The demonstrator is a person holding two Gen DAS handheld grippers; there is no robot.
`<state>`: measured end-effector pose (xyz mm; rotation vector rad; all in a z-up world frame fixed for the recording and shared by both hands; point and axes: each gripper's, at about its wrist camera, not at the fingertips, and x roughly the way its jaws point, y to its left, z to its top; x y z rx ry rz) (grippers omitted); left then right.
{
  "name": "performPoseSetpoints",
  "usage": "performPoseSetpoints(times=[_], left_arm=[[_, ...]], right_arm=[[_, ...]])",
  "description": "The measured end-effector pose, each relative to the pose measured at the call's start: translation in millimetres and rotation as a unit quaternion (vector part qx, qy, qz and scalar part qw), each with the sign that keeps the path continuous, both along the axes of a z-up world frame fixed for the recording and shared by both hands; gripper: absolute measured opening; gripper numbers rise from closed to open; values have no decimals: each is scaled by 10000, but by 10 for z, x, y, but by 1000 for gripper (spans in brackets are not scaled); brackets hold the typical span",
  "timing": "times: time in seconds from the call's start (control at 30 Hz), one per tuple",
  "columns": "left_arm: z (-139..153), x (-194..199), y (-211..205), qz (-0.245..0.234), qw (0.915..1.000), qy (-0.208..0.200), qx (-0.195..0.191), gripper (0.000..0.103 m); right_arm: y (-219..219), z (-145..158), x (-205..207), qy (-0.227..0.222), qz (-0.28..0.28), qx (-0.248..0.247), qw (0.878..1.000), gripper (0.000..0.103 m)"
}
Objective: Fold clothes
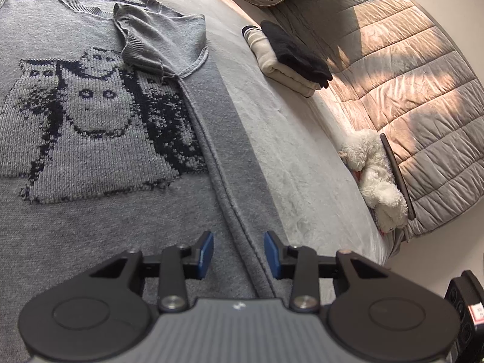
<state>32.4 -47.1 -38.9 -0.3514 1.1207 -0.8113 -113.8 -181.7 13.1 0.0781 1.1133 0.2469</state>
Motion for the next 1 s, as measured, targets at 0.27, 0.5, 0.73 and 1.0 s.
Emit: performPoseSetpoints(times=[0.27, 0.5, 0.73, 1.0], left_arm=[[2, -2, -2, -16, 9999, -110, 113, 41], [-4, -17, -41, -97, 9997, -178, 125, 41], [-29, -95, -150, -222, 9969, -565, 494, 41], [77, -212, -163, -348, 9858, -1247, 1069, 41]], right_arm=[[244, 118, -124, -378, 611, -539, 9960, 9], [372, 164, -150, -376, 963, -681, 9923, 8], [456, 10, -107, -153, 1067, -631, 9922, 18], [203, 162, -83, -253, 718, 65, 9971, 23]])
